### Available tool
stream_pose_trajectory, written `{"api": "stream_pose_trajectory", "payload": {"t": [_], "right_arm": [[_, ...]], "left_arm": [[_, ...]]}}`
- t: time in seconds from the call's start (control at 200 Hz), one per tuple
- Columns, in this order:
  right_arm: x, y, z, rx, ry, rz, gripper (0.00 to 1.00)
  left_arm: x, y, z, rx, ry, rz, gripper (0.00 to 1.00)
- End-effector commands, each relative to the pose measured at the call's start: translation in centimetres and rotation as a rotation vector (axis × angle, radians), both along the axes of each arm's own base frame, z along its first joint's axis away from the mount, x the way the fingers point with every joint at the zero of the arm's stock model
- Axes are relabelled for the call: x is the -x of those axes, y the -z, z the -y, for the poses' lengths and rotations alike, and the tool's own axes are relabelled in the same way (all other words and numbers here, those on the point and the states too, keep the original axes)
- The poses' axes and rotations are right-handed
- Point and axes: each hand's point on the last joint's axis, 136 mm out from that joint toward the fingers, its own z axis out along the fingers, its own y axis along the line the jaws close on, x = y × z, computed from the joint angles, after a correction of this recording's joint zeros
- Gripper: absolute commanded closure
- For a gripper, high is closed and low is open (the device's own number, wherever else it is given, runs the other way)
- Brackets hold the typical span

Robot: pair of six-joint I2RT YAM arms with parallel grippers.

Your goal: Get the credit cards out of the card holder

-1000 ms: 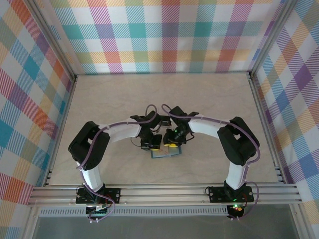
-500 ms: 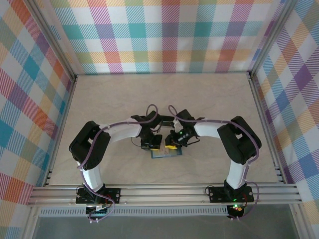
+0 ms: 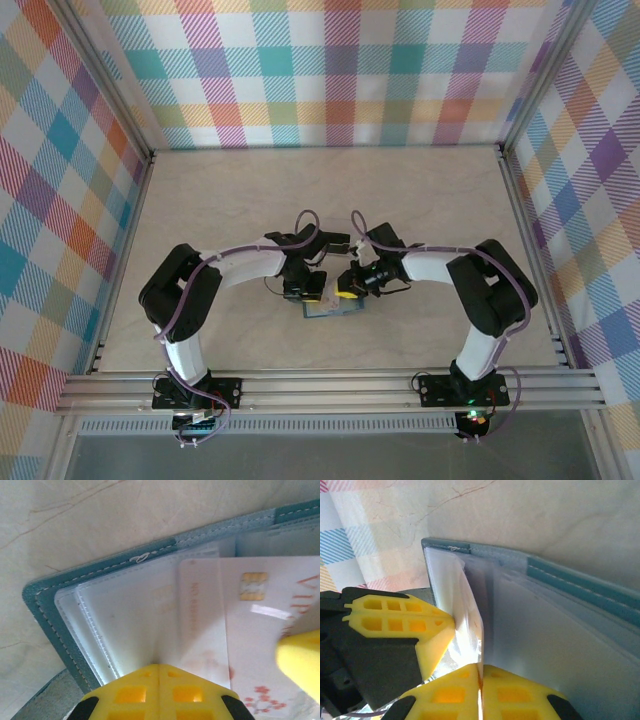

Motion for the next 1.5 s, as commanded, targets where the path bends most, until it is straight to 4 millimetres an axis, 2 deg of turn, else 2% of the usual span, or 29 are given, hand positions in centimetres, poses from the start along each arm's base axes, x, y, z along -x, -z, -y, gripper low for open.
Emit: {"api": "stream_pose_trajectory", "payload": {"t": [0.0,0.09,0.28,0.415,0.57,0.71,0.86,1.125,1.495], "right_arm": [[-0.1,-0.6,2.2,0.087,0.005,0.032,0.90],[-0.5,-1.8,2.7,0.112,-0.011,0.070,0.91],[-1.5,-5.1,2.3,0.099,-0.036,0.129,0.92],[-2.9,-6.8,2.6,0.136,-0.039,0.208,0.93],[-5.5,-8.6,3.1,0.220,-0.121,0.397,0.96],[-7.0,-10.2,2.8,0.252,-0.329,0.616,0.98],[-8.9,-11.2,3.4,0.352,-0.577,0.838,1.00],[-13.1,-12.3,3.3,0.473,-0.808,0.980,1.00],[-15.8,-11.8,2.1,0.544,-1.092,1.057,1.00]], "left_arm": [[0.8,0.4,-2.9,-0.149,-0.010,-0.007,0.99],[0.3,-0.9,-2.3,-0.119,-0.011,0.013,0.98],[-0.8,-3.4,-1.3,-0.056,-0.037,0.080,0.98],[-1.5,-4.8,-1.9,-0.054,-0.061,0.131,0.97],[-2.4,-6.0,-2.6,-0.018,-0.111,0.158,0.95],[-3.0,-5.8,-3.3,0.017,-0.142,0.145,0.95],[-3.4,-5.3,-3.8,0.056,-0.171,0.122,0.95],[-3.1,-5.0,-5.3,0.066,-0.180,0.097,0.95],[-3.1,-4.6,-6.0,0.049,-0.157,0.094,0.95]]}}
